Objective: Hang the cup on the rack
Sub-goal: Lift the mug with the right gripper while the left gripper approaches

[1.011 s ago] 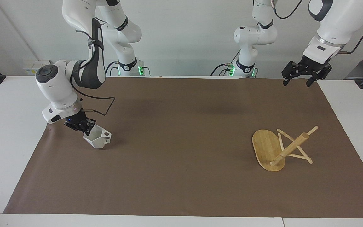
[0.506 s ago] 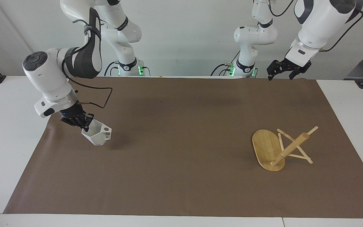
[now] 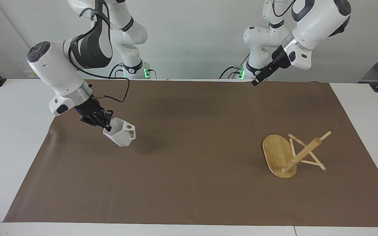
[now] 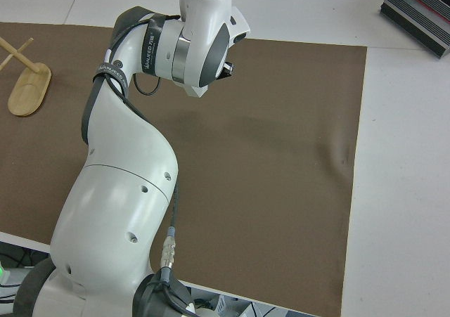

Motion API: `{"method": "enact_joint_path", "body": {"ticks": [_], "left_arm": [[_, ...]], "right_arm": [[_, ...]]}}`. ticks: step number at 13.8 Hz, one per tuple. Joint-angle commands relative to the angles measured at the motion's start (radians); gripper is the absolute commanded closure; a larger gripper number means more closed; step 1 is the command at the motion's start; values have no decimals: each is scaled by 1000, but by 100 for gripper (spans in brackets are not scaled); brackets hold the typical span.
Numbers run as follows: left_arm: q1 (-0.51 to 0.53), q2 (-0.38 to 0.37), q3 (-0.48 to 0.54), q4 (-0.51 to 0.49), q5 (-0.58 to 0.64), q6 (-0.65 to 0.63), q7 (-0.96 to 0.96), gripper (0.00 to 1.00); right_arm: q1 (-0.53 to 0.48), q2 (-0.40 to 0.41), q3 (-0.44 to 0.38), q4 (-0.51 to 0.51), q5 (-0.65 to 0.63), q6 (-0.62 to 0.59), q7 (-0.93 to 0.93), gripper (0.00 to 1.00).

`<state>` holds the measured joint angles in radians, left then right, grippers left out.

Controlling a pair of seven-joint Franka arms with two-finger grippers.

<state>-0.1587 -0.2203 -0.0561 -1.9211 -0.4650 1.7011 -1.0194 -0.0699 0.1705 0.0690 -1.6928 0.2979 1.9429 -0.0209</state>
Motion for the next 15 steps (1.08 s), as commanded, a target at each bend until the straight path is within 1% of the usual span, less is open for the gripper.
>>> {"method": "enact_joint_path", "body": {"ticks": [1,2,5,8,10,11,12,14,15], "left_arm": [[-21,-34,8,-56,-98,87,-140,0],[-19,-34,8,-56,-122,104,-165,0],[5,-16,12,-58,-255,132,-241,0],[47,41,12,-56,-364,132,-248,0],[65,55,12,-53,-414,137,-310,0],[65,59,10,-56,-429,161,-339,0],[65,80,12,-58,-476,172,-364,0],[64,123,10,-56,-558,221,-381,0],[61,140,10,-56,-576,229,-384,0]], "right_arm": [[-8,-9,66,2,44,-2,16,100],[-8,-9,90,2,56,-1,18,100],[-8,-11,136,2,194,10,116,100],[-8,-22,205,2,204,51,183,100],[-8,-26,268,2,205,86,258,100],[-8,-32,293,2,211,97,291,100],[-8,-35,314,2,239,102,311,100],[-7,-45,331,2,302,103,317,100],[7,-45,339,2,323,103,318,100]]}}
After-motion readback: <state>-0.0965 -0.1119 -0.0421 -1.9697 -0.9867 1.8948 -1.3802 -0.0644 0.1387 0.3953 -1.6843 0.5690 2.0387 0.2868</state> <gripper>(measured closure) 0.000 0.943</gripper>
